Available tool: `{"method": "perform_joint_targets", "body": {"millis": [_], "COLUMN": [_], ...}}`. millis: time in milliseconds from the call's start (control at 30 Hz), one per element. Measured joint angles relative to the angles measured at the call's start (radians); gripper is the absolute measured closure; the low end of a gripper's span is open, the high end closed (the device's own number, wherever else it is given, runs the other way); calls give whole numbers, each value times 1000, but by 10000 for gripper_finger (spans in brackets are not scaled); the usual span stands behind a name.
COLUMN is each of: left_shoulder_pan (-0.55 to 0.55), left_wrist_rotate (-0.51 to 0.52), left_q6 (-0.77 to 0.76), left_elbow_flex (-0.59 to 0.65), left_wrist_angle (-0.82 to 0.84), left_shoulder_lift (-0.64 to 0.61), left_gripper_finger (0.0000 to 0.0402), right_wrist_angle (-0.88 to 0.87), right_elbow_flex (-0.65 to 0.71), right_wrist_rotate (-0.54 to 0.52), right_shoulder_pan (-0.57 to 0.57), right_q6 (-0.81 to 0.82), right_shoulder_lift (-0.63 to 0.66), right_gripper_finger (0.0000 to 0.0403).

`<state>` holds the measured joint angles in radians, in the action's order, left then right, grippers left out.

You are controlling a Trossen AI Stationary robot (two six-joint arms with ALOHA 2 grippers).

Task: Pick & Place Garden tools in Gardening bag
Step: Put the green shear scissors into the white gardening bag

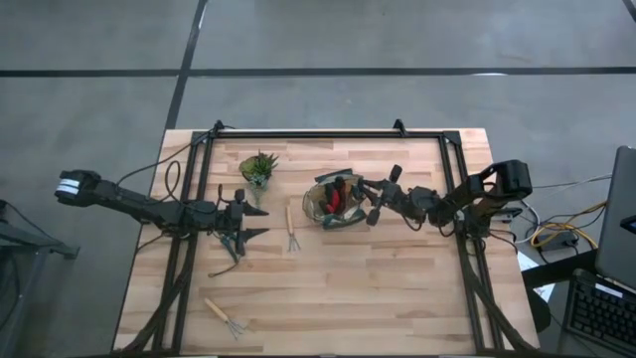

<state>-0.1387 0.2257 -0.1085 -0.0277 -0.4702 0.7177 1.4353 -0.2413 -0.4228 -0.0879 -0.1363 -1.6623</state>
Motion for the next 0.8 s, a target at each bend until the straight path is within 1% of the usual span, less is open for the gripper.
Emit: {"method": "perform_joint_targets", "body": {"millis": [133, 200, 300, 567, 700, 800], "left_shoulder_pan": [0, 0, 0, 0, 0, 0], "left_wrist_rotate": [0, 0, 0, 0, 0, 0], "left_q6": [0, 0, 0, 0, 0, 0], "left_elbow_flex": [0, 0, 0, 0, 0, 0], "left_wrist_angle": [0, 0, 0, 0, 0, 0], "left_shoulder_lift": [0, 0, 0, 0, 0, 0], "left_gripper_finger": [168, 167, 168, 167, 168, 168], "right_wrist_angle": [-1, -2, -9, -9, -11, -11], "right_elbow_flex": [0, 0, 2, 4, 19, 36], "right_wrist_rotate": [1, 12, 34, 30, 31, 31], "right_shoulder_pan": [0, 0, 3, 5, 6, 7], "right_q6": [7, 4, 10, -3, -24, -35], "right_shoulder_lift": [0, 0, 0, 49, 101, 150], "right_gripper_finger": [348, 342, 318, 244, 222, 215]}}
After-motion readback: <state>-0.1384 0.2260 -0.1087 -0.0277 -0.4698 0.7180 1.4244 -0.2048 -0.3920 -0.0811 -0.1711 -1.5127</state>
